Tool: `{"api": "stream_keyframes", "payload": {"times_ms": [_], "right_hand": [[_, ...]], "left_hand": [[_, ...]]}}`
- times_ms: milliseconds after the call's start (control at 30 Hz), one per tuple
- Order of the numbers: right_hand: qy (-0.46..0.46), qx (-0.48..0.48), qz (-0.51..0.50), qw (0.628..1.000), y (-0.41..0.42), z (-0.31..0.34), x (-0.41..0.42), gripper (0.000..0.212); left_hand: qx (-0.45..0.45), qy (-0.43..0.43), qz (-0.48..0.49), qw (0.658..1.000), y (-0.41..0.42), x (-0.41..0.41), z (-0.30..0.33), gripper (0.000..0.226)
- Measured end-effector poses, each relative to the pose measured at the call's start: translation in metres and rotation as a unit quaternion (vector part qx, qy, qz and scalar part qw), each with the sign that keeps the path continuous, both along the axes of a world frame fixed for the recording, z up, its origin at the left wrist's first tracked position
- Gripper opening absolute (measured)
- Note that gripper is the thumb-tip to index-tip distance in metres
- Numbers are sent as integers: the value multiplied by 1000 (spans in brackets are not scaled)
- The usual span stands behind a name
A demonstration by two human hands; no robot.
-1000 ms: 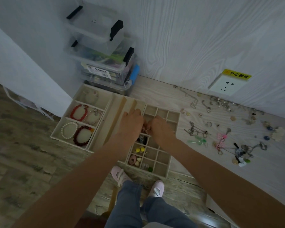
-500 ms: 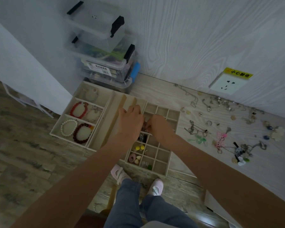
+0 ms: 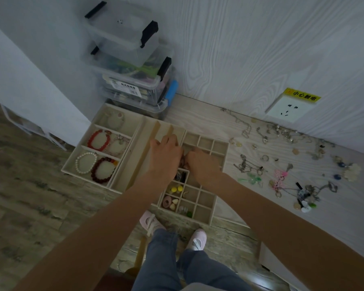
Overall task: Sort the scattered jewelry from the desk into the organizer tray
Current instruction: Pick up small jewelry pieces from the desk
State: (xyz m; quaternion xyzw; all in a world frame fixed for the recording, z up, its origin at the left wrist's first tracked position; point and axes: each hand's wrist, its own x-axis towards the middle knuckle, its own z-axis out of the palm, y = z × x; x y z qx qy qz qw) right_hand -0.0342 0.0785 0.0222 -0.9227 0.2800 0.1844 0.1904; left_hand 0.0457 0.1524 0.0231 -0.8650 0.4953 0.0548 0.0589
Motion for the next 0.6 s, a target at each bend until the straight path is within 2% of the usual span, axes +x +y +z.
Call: {"api": "stream_keyframes", "payload": {"times_ms": [267,600], "right_hand": [[44,50,-2,998,-16,13,12,24],[31,-21,1,999,-16,15,14,24]], "left_hand": [[14,31,-13,999,3,0,2,22],[41,67,-74,994,14,7,13,39]]}}
